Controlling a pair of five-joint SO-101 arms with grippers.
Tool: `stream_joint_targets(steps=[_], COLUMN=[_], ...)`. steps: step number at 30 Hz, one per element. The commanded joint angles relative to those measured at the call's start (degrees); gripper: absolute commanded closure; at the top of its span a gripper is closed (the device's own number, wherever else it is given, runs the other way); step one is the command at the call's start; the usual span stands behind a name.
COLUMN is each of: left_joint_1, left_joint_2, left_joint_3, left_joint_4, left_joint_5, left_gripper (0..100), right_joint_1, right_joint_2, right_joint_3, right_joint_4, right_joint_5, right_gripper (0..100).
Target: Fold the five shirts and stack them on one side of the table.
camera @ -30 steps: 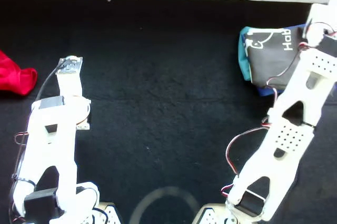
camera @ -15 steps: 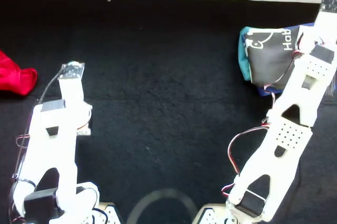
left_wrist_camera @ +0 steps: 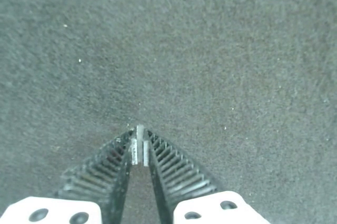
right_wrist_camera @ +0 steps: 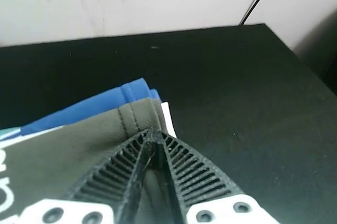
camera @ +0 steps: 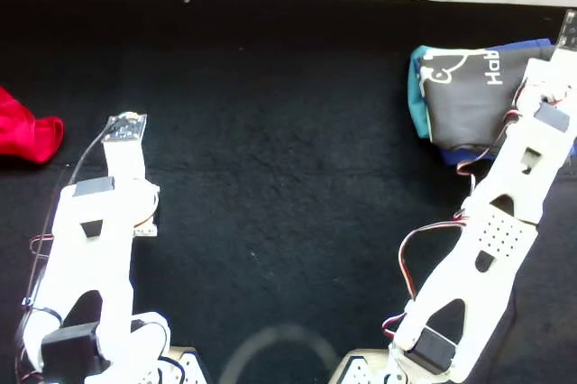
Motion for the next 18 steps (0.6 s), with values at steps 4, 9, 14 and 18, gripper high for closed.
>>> stream_joint_targets(steps=[4,9,14,18], left_joint_1=[-0.48,-0.48,-0.48,-0.48], left_joint_2=[-2.24,-2.24,-2.24,-2.24], left_joint_3=[-0.22,-0.22,-0.22,-0.22], left_joint_4=[-0.53,-0.53,-0.53,-0.53], left_joint_5=[-0.44,-0.44,-0.44,-0.44], left_gripper=[99,99,99,99], right_joint_1=[0.84,0.75,1.54,1.54], right_joint_2=[3.3,3.91,3.12,-0.13], right_joint_3=[-0.57,-0.66,-4.79,-9.71], right_joint_4=[-1.8,-1.8,-1.36,3.03], right_joint_5=[0.44,0.26,-6.42,-11.52], right_gripper=[99.1,99.1,99.1,99.1])
